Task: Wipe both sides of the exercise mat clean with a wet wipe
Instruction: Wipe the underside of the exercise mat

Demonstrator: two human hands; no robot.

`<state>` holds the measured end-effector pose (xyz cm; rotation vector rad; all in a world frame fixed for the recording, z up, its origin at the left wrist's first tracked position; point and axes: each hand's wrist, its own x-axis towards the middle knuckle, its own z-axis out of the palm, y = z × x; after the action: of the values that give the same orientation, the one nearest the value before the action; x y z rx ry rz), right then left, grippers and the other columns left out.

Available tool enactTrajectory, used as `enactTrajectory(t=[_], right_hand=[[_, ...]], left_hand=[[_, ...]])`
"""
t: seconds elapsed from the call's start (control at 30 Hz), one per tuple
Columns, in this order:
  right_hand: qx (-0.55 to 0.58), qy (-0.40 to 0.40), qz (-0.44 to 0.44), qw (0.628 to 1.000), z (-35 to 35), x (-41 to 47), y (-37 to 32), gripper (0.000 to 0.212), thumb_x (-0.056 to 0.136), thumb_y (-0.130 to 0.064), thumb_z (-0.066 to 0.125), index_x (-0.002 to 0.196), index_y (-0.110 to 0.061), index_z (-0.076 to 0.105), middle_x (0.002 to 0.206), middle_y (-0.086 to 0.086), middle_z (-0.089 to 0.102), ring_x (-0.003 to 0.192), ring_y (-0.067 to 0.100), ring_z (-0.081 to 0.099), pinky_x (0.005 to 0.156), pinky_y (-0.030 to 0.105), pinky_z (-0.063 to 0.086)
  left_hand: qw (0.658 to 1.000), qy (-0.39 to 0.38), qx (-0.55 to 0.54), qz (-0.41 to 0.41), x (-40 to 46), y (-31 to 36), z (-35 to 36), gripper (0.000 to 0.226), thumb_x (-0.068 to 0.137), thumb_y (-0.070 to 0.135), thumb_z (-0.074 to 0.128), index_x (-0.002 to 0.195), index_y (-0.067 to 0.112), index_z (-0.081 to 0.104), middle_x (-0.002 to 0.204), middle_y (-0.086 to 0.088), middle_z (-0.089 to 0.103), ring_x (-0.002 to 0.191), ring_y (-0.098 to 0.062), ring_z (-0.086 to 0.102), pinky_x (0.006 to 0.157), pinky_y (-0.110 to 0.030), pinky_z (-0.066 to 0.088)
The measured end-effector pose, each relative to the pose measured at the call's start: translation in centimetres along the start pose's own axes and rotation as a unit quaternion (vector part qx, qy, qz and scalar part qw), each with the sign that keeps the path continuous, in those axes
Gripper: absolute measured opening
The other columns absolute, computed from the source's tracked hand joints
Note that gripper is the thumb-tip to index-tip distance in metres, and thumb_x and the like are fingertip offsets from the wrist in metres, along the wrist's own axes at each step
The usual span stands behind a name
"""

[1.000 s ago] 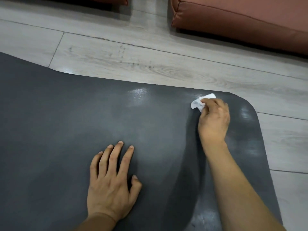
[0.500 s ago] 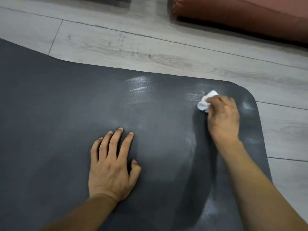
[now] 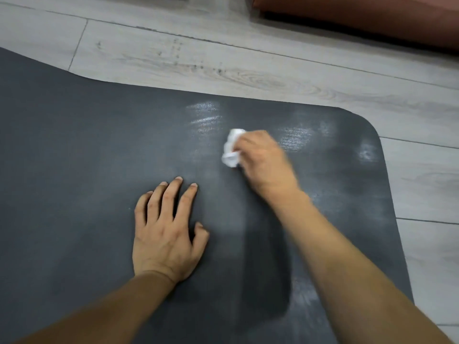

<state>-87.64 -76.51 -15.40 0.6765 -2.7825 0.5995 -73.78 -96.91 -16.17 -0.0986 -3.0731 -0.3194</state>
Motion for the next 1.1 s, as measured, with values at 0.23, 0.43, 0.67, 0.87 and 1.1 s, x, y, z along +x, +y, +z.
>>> enactTrajectory(t=[0.23,0.43,0.67,0.87,1.1], right_hand=[[-0.024,0.213,0.32,0.923,-2.1,-7.6,5.1,0.016,0.087,-0.007,0.055,0.093,-0.014,0.068,0.1,-0.002,0.066,0.097,0.026,0.054,0.085,0.022,0.038],[-0.016,0.221,0.302,0.927,-2.6,-7.5,5.4,0.018,0.085,-0.009,0.053,0.094,-0.012,0.068,0.094,0.006,0.064,0.092,0.029,0.055,0.081,0.03,0.043],[-0.021,0.2,0.312,0.929,-2.6,-7.3,5.1,0.027,0.086,-0.009,0.047,0.098,-0.017,0.07,0.097,0.001,0.067,0.096,0.026,0.057,0.082,0.022,0.039],[0.091,0.185,0.225,0.952,1.7,-3.4,-4.2,0.023,0.08,-0.003,0.054,0.089,-0.015,0.071,0.097,0.001,0.07,0.092,0.026,0.061,0.086,0.03,0.045],[0.071,0.038,-0.023,0.996,3.6,-1.8,-8.7,0.011,0.086,-0.008,0.056,0.085,-0.01,0.067,0.09,0.005,0.066,0.086,0.027,0.055,0.101,0.037,0.044]], left_hand=[[1.0,-0.021,0.01,0.0,-0.1,-0.2,-0.2,0.067,0.083,0.038,0.047,0.145,0.013,0.055,0.152,-0.016,0.049,0.139,-0.04,0.044,0.12,-0.055,0.026],[0.995,-0.093,0.012,0.04,-5.4,-1.4,-1.7,0.072,0.095,0.042,0.038,0.162,0.017,0.03,0.17,-0.011,0.022,0.157,-0.034,0.021,0.126,-0.053,0.019],[0.994,-0.103,0.041,0.009,-13.6,-3.2,-2.0,0.078,0.088,0.042,0.041,0.161,0.018,0.031,0.171,-0.011,0.019,0.157,-0.036,0.02,0.124,-0.059,0.021],[0.994,-0.098,0.037,0.011,-13.6,-3.3,-1.8,0.082,0.084,0.043,0.044,0.161,0.018,0.033,0.17,-0.011,0.022,0.156,-0.036,0.022,0.124,-0.059,0.021],[0.996,-0.085,0.032,0.014,-13.5,-3.5,-1.7,0.08,0.084,0.043,0.043,0.161,0.019,0.034,0.17,-0.01,0.022,0.156,-0.036,0.023,0.124,-0.059,0.02]])
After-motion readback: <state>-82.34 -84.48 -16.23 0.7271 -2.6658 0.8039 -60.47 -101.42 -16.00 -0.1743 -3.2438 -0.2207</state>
